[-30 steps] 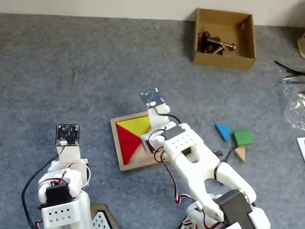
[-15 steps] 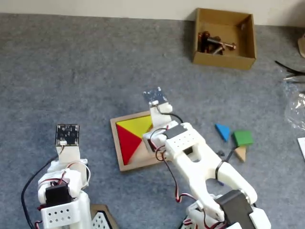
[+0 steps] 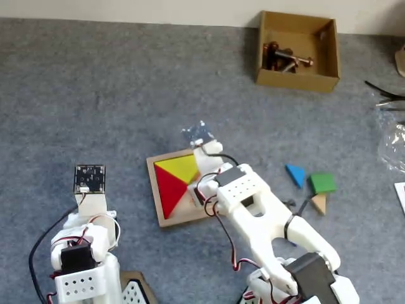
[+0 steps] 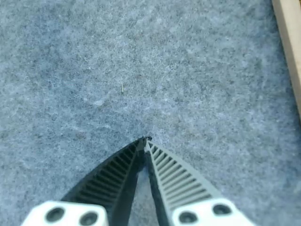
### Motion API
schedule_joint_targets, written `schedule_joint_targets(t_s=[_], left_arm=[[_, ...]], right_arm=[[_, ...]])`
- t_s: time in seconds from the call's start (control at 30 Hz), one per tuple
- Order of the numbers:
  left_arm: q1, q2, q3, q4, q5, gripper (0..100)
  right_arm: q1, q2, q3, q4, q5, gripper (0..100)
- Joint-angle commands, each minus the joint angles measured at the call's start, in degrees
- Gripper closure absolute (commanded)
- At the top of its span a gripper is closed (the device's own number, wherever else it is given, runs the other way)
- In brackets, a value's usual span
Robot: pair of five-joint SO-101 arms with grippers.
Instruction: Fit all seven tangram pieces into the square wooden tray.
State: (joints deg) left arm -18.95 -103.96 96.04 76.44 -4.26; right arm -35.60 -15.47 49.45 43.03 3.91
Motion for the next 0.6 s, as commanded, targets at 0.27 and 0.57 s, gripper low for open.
schedule_joint_targets(t_s=[0.27,0.57], left_arm=[[-0.75,-0.4,1.1,0.26,0.53,99],[-0.75,-0.4,1.1,0.26,0.53,99]], right_arm=[[-0.75,-2.86,-0.22,1.8,6.95,95.5],[-7.34,-10.42,0.04,3.91,7.03,99.2]])
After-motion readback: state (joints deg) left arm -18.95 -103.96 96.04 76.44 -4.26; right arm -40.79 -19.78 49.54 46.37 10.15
